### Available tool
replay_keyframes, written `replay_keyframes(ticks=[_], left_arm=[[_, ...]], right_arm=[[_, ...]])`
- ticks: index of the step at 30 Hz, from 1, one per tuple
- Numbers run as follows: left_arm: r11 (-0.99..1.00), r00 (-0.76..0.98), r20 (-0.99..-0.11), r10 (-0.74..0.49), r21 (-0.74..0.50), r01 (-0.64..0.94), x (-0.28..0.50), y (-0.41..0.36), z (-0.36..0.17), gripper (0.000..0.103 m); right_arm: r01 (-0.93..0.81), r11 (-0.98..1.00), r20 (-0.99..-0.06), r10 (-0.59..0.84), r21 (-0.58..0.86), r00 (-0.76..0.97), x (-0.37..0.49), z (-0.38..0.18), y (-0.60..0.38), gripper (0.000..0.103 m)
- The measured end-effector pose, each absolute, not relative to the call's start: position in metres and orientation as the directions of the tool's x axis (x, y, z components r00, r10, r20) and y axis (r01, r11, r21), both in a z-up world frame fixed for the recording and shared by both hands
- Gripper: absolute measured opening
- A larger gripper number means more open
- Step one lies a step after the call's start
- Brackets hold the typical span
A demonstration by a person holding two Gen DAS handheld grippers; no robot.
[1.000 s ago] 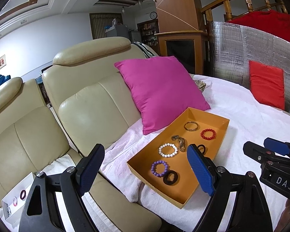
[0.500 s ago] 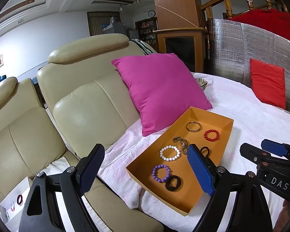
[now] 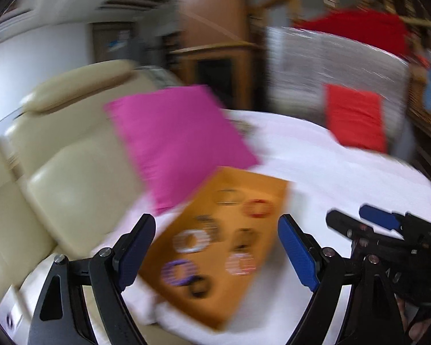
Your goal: Organize jewelry
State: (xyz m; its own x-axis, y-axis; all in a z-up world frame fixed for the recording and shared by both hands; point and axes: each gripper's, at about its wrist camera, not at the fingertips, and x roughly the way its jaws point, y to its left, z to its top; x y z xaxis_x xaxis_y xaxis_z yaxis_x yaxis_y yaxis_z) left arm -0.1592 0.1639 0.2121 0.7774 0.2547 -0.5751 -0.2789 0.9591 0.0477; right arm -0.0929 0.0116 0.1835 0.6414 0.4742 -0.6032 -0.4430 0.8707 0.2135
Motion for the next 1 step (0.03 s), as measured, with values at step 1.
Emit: replay_keyframes(ticks=[1], left_arm=[[0.971, 0.785, -0.581, 0.214, 0.041, -0.234, -0.145, 0.1455, 0.2083, 0.09]], right_arm=[[-0.392, 0.893, -0.601, 0.44, 0.22, 0.667, -0.086, 0.1817, -0.0123, 0.065]])
